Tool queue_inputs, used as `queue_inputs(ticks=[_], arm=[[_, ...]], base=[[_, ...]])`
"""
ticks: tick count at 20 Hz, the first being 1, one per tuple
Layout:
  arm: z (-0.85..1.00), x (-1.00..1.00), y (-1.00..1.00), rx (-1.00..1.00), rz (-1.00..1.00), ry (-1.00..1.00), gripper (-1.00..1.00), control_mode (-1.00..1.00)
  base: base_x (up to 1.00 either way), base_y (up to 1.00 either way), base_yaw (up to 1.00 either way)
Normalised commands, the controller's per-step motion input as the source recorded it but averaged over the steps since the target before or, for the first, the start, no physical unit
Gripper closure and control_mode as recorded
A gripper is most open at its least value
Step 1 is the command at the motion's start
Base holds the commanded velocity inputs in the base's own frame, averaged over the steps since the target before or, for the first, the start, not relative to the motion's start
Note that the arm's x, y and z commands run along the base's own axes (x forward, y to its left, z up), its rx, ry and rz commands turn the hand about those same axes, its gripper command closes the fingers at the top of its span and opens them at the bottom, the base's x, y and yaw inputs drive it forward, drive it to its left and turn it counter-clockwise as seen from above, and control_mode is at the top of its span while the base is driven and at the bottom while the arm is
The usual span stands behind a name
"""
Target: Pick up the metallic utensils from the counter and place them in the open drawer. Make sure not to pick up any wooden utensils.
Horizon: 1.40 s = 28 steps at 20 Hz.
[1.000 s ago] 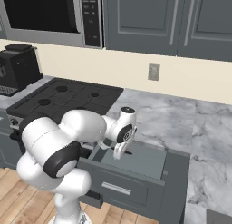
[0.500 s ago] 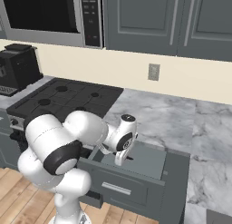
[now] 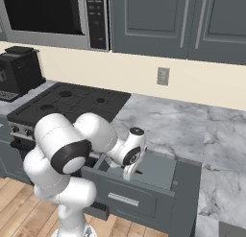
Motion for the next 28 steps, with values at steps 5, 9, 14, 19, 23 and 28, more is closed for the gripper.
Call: queue_inputs(ticks=[5, 9, 14, 19, 23, 28], arm=[[-0.21, 0.00, -0.07, 0.00, 0.00, 0.00, 1.00, -1.00], [-0.24, 0.00, -0.06, 0.00, 0.00, 0.00, 1.00, -1.00], [-0.27, -0.02, -0.05, 0.00, 0.00, 0.00, 1.00, -1.00], [-0.28, -0.06, -0.05, 0.00, 0.00, 0.00, 1.00, -1.00], [-0.31, -0.12, -0.04, 0.00, 0.00, 0.00, 1.00, -1.00], [-0.41, -0.25, -0.03, 0.00, 0.00, 0.00, 1.00, -1.00]], base=[[0.00, 0.00, 0.00], [0.00, 0.00, 0.00], [0.00, 0.00, 0.00], [0.00, 0.00, 0.00], [0.00, 0.00, 0.00], [0.00, 0.00, 0.00]])
